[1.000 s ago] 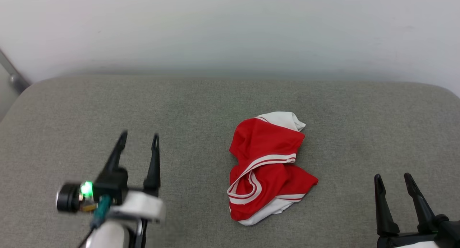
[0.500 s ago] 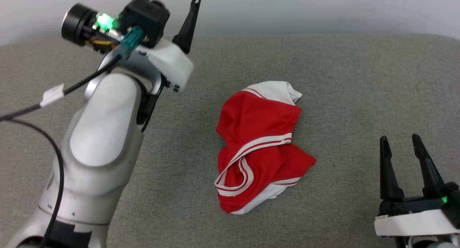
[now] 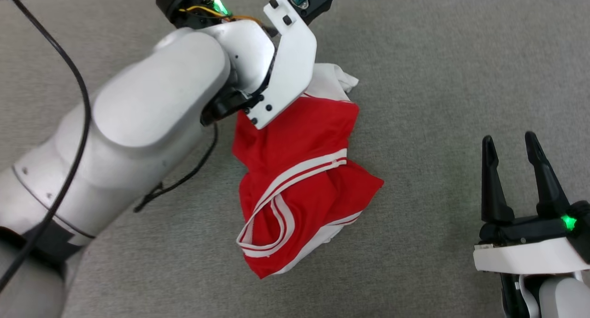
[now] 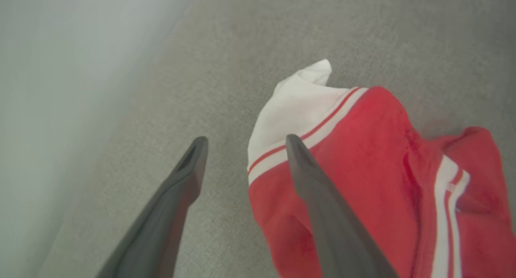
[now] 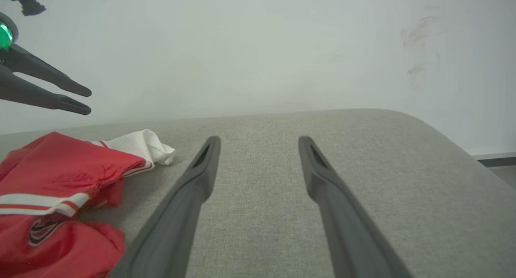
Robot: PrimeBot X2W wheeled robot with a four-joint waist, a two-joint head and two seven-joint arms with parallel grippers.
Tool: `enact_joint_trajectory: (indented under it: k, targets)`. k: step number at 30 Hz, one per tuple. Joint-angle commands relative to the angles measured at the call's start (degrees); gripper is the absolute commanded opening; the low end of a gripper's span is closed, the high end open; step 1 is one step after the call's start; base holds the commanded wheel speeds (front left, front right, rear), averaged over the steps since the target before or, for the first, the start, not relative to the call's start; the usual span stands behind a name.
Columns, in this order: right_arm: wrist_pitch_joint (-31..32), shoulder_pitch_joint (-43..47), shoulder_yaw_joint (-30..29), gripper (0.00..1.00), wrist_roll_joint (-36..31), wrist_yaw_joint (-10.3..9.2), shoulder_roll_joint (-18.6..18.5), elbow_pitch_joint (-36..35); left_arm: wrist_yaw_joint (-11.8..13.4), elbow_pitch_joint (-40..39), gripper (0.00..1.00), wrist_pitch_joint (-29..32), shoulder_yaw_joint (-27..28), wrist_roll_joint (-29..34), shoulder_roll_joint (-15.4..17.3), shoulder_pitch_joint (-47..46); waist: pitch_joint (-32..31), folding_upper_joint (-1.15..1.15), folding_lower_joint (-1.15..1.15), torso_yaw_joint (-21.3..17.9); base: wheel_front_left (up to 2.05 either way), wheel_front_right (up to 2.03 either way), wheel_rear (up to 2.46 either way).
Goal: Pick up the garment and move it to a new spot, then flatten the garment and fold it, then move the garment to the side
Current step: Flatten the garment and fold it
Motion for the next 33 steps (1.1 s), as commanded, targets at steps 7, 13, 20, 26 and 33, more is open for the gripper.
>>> enact_joint_trajectory:
  k: [7, 13, 20, 26, 33]
  targets:
    - [-0.11, -3.4, 0.72, 1.0, 1.26, -0.04, 0.06, -0.42, 0.01, -0.98, 1.0, 13.3, -10.47, -6.95, 4.23, -5.18, 6.15, 0.0, -0.01, -4.16, 0.0, 0.0, 0.0]
    - [-0.11, -4.71, 0.83, 1.0, 1.76, -0.04, 0.05, -0.7, -0.04, -2.38, 1.0, 19.73, -11.58, -3.92, 5.87, 0.41, 8.14, 0.0, -0.01, -5.1, 0.0, 0.0, 0.0]
    - [-0.11, -5.12, 0.78, 1.0, 1.26, -0.04, 0.05, -0.47, -0.04, -2.67, 0.0, 18.7, -12.17, -2.32, 6.09, 3.28, 8.82, 0.0, -0.01, -4.44, 0.0, 0.0, 0.0]
    - [-0.11, -2.86, 0.48, 1.0, 0.09, -0.04, 0.02, 0.34, 0.08, -3.82, 0.0, 7.16, -11.01, -3.8, 4.71, -1.26, 4.58, 0.0, -0.01, -1.0, 0.0, 0.0, 0.0]
    - [-0.11, 0.59, 0.21, 1.0, -1.1, -0.04, 0.03, 1.41, 0.07, -3.06, 0.0, -8.6, -10.92, -5.31, 7.55, 1.19, -3.68, 0.0, -0.01, 4.1, 0.0, 0.0, 0.0]
